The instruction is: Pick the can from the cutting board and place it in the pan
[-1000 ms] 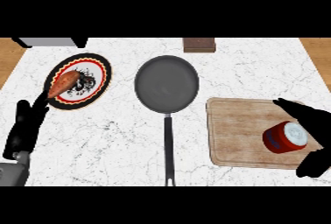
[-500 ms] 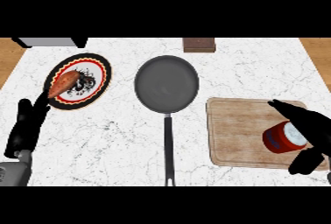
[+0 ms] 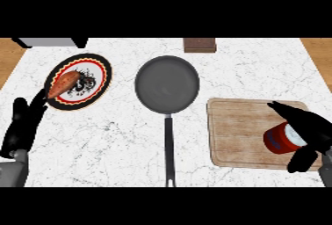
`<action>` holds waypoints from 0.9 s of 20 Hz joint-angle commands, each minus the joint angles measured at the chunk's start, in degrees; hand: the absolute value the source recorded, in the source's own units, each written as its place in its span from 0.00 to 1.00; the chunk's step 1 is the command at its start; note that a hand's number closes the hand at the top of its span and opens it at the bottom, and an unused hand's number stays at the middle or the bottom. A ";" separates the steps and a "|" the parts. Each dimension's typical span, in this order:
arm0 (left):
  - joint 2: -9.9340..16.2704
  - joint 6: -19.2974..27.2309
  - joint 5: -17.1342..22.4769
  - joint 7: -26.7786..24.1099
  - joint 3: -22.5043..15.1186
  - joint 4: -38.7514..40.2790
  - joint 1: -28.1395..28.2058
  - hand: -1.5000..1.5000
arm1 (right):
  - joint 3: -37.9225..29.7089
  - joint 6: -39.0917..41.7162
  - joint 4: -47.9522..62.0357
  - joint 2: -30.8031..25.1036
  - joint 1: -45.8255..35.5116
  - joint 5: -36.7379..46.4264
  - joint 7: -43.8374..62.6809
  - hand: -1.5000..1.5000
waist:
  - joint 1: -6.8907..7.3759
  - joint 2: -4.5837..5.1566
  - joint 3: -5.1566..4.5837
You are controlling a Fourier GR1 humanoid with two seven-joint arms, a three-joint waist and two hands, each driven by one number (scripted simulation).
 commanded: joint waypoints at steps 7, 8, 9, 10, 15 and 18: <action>-2.97 -0.50 -2.29 -3.02 0.71 -1.33 4.01 0.50 | 1.24 -10.78 5.80 -0.93 0.91 10.61 -11.69 1.00 | 0.07 -0.01 0.01; 0.45 -3.51 -0.04 -3.62 4.13 0.87 1.68 0.50 | 2.79 -11.47 4.85 1.87 0.14 12.33 -8.42 1.00 | 0.05 0.01 0.00; 0.02 -3.27 -0.68 -1.05 3.73 -0.55 0.30 0.50 | -1.75 -8.19 8.20 -1.62 -3.90 9.76 -12.50 1.00 | 0.10 0.02 0.01; -2.42 -2.49 -1.89 -0.93 2.71 -1.55 1.63 0.50 | 1.28 -10.14 5.83 2.50 0.08 13.12 -9.95 1.00 | 0.00 -0.01 0.01; -2.38 -3.49 -3.58 -3.35 3.51 3.74 -0.99 0.50 | -4.98 -8.67 6.09 -0.25 0.29 10.00 -15.56 1.00 | -0.24 0.01 0.00; -0.77 -4.49 -2.49 -4.54 5.18 4.31 -1.33 0.50 | -3.33 -13.64 17.07 0.36 -7.39 11.21 -22.92 1.00 | 0.53 0.27 0.04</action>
